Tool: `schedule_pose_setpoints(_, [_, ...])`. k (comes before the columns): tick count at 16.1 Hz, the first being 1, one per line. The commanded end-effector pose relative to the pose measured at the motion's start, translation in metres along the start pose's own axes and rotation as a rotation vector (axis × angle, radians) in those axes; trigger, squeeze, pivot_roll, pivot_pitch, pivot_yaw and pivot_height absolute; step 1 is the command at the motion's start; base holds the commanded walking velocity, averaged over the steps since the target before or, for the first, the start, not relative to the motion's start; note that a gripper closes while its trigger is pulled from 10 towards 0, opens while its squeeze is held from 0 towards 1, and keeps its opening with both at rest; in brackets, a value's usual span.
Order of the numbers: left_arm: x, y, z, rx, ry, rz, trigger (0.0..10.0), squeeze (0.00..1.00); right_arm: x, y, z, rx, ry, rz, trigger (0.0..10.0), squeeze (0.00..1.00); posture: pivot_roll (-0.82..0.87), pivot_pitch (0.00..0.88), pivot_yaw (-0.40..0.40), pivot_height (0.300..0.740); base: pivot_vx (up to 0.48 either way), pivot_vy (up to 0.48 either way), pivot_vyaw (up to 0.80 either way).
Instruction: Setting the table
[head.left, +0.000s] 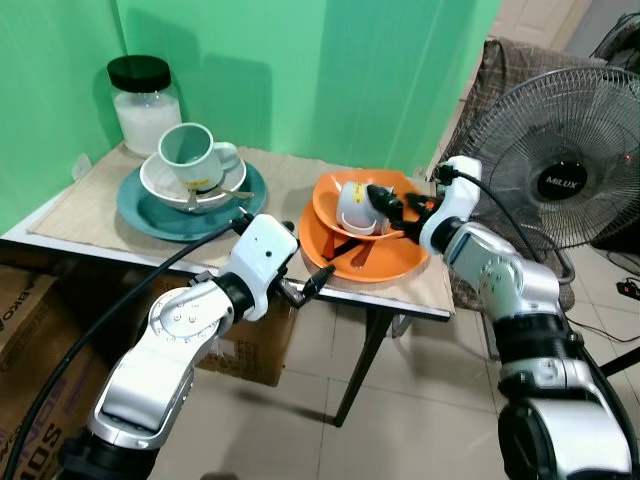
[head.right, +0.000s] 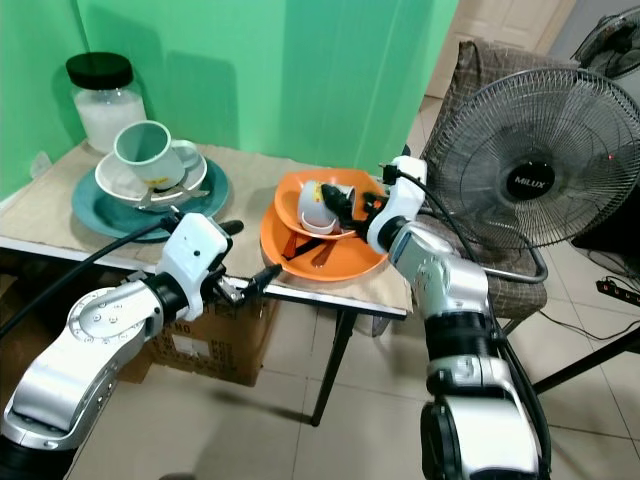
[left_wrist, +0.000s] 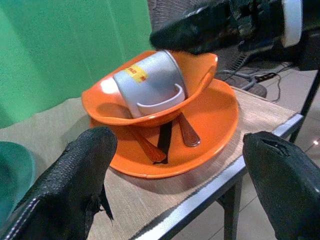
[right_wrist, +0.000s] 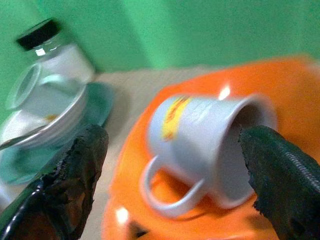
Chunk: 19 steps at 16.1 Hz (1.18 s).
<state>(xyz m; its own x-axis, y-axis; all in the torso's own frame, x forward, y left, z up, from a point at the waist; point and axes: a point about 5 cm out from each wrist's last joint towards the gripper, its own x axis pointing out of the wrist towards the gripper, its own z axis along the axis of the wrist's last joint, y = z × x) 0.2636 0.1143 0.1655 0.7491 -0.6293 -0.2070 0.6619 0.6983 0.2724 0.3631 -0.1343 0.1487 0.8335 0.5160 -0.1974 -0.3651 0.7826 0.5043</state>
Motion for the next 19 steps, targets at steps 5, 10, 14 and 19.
schedule_pose_setpoints(5, [0.002, -0.001, 0.001, 0.006, -0.007, -0.017, 10.0, 0.00, 0.007, -0.010, -0.003, 0.082, 0.019, -0.010, 10.0, 0.00, 0.16, 0.000, -0.153, 0.740, 0.000, 0.000, 0.00])
schedule_pose_setpoints(10, [0.004, -0.001, 0.000, 0.017, 0.000, -0.019, 10.0, 0.00, 0.014, -0.006, -0.006, 0.096, -0.026, 0.071, 3.6, 0.00, 0.16, 0.000, -0.151, 0.740, 0.000, 0.000, 0.00])
schedule_pose_setpoints(14, [0.004, -0.001, 0.001, 0.015, -0.005, -0.016, 10.0, 0.00, 0.021, -0.002, -0.008, 0.113, -0.028, 0.105, 0.0, 0.00, 0.17, 0.000, -0.154, 0.740, 0.000, 0.000, 0.00])
schedule_pose_setpoints(19, [0.002, -0.001, 0.001, 0.018, 0.001, -0.013, 10.0, 0.00, 0.026, -0.004, -0.018, 0.124, 0.002, 0.046, 0.0, 0.00, 0.18, 0.000, -0.162, 0.740, 0.000, 0.000, 0.00])
